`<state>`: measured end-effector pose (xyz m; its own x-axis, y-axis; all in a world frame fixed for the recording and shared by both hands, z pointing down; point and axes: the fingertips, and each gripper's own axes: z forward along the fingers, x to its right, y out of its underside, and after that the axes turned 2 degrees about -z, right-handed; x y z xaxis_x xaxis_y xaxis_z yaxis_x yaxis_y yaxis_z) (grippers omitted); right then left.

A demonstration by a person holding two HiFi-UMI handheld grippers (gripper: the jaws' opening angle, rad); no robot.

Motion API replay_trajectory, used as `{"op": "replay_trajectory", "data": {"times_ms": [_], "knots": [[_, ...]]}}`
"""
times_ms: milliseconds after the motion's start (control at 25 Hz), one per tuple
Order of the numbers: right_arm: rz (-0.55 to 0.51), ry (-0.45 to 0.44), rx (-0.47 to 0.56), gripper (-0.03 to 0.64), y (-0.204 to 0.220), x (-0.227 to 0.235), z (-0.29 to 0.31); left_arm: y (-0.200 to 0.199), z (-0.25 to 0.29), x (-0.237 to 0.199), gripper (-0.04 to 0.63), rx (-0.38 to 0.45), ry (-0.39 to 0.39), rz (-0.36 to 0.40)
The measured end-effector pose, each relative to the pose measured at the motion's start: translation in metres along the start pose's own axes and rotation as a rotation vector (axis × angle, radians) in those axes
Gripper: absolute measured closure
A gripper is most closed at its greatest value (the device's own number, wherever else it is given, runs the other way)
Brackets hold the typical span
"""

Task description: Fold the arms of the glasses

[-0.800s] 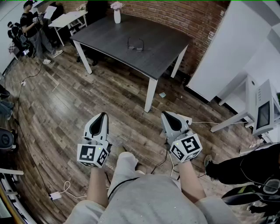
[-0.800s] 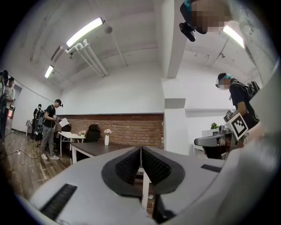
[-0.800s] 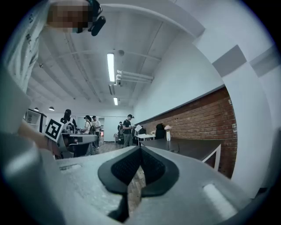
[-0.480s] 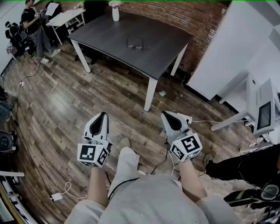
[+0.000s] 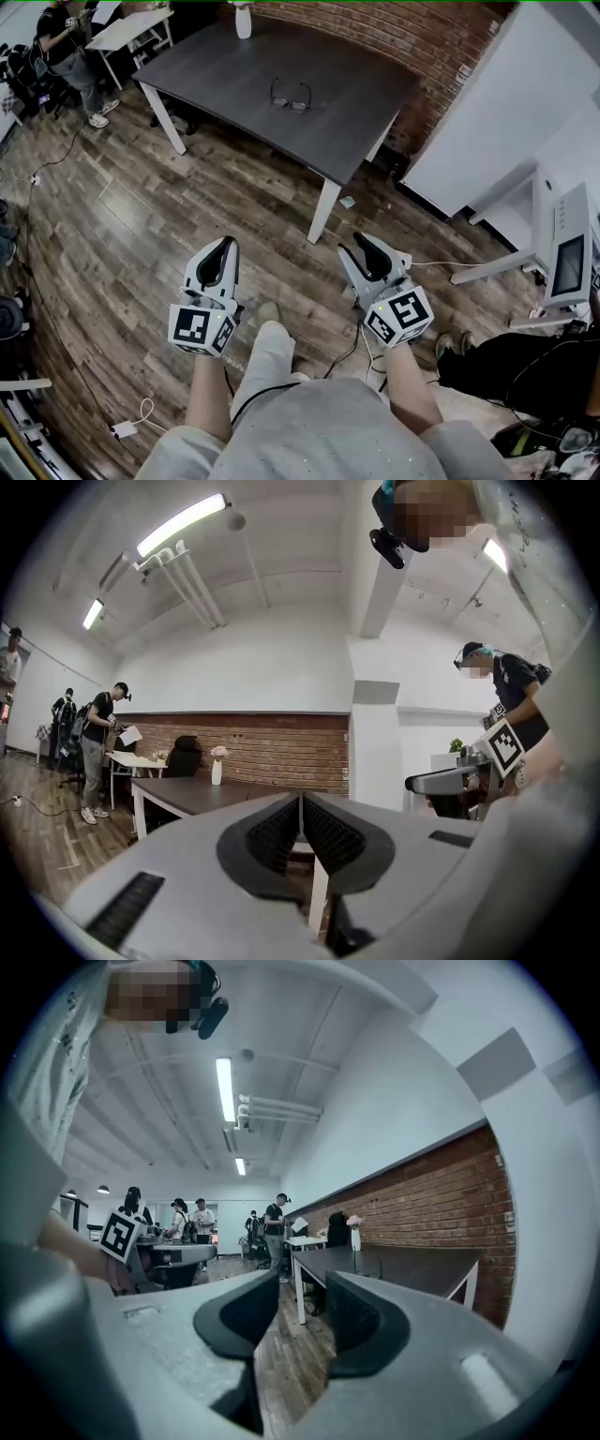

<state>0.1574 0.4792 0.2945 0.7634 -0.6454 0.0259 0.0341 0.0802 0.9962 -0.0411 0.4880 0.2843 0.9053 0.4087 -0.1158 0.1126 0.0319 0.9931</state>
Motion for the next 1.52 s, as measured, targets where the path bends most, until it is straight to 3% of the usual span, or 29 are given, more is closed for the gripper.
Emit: {"op": "replay_trajectory", "data": {"times_ms": [160, 520, 760, 1240, 1520], "knots": [[0.026, 0.04, -0.011, 0.437, 0.002, 0.025, 0.041, 0.006, 0.037, -0.034, 0.584, -0.017, 0.001, -0.01], [0.055, 0.119, -0.032, 0.436, 0.006, 0.062, 0.129, 0.016, 0.116, -0.108, 0.501, -0.076, 0.054, -0.035], [0.072, 0.179, -0.027, 0.436, 0.008, 0.083, 0.183, 0.015, 0.164, -0.159, 0.485, -0.084, 0.089, -0.031], [0.091, 0.218, -0.058, 0.436, 0.023, 0.129, 0.245, 0.037, 0.215, -0.203, 0.479, -0.113, 0.108, -0.052], [0.095, 0.211, -0.065, 0.436, 0.03, 0.17, 0.303, 0.045, 0.271, -0.235, 0.479, -0.12, 0.116, -0.051]]}}
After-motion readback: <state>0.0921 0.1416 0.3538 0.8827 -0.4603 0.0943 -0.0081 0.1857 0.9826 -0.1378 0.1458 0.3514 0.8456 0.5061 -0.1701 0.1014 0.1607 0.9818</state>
